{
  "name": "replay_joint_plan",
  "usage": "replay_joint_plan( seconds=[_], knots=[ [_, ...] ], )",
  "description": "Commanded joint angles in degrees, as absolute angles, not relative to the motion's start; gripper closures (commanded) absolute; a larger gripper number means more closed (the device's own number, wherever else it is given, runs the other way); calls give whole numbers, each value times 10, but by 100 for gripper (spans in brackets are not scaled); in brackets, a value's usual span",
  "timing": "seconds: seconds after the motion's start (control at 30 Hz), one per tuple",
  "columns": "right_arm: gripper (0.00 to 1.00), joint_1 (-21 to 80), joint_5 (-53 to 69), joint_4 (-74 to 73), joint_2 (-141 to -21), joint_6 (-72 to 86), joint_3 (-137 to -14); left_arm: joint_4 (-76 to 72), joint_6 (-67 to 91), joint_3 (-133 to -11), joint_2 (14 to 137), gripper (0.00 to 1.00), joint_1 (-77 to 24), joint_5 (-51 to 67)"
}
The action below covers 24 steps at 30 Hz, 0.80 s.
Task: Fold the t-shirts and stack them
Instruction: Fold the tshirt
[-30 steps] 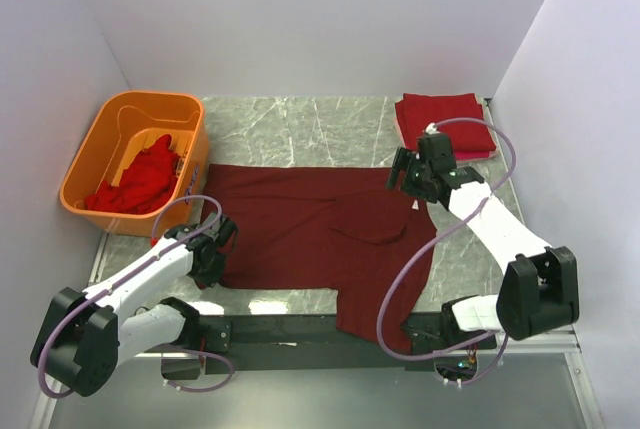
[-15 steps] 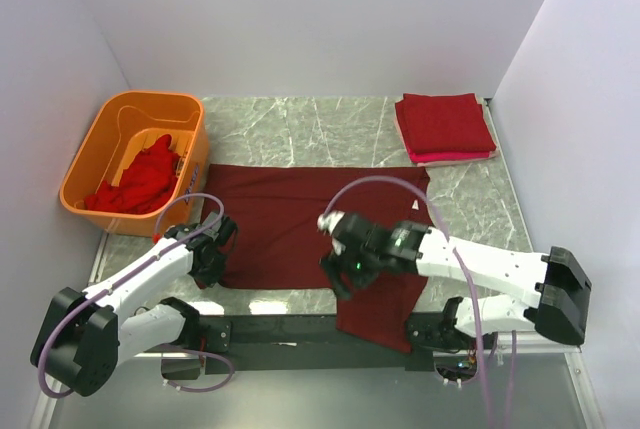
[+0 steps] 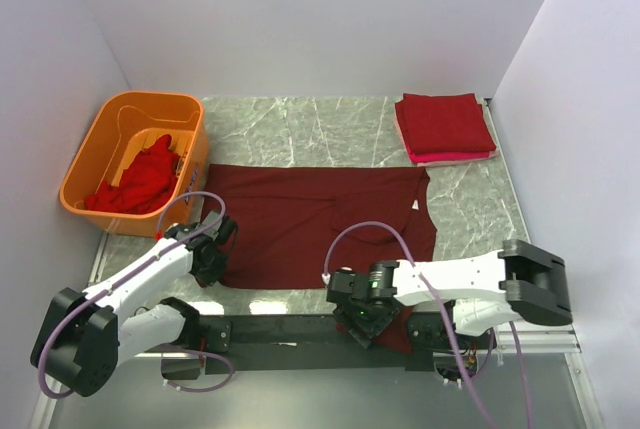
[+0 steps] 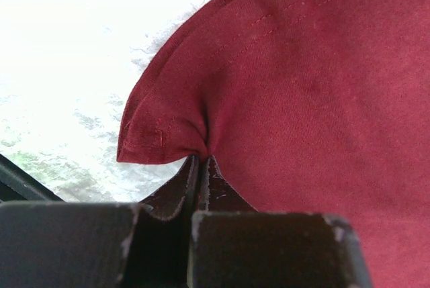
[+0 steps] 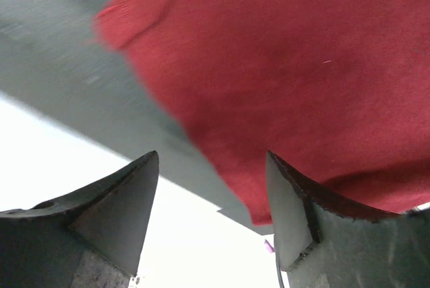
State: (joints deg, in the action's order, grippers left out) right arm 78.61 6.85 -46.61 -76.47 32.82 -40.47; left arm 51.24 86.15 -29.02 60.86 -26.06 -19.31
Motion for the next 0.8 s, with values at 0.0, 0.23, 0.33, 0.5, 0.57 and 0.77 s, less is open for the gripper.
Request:
replay_joint_plan(
  seconds=[0.0,0.23,0.33,0.5,0.57,0.77],
  knots=[
    [30,790,30,-461,-793,365,-399,504,853,-295,595,99,-258,-193],
    [81,789,6,-460,-816,379,-390,512,858,-297,587,99,-258,-199],
    [97,789,-16,-482,-811,388,-403,519,857,-304,582,99,-258,-200],
    [100,751,-90,-549,-801,400,-442,524,848,-315,581,99,-258,-201],
    [100,725,-113,-561,-788,392,-461,521,842,-323,586,99,-258,-198],
    [100,608,-149,-562,-747,326,-522,504,832,-345,605,99,-258,-212]
  ],
)
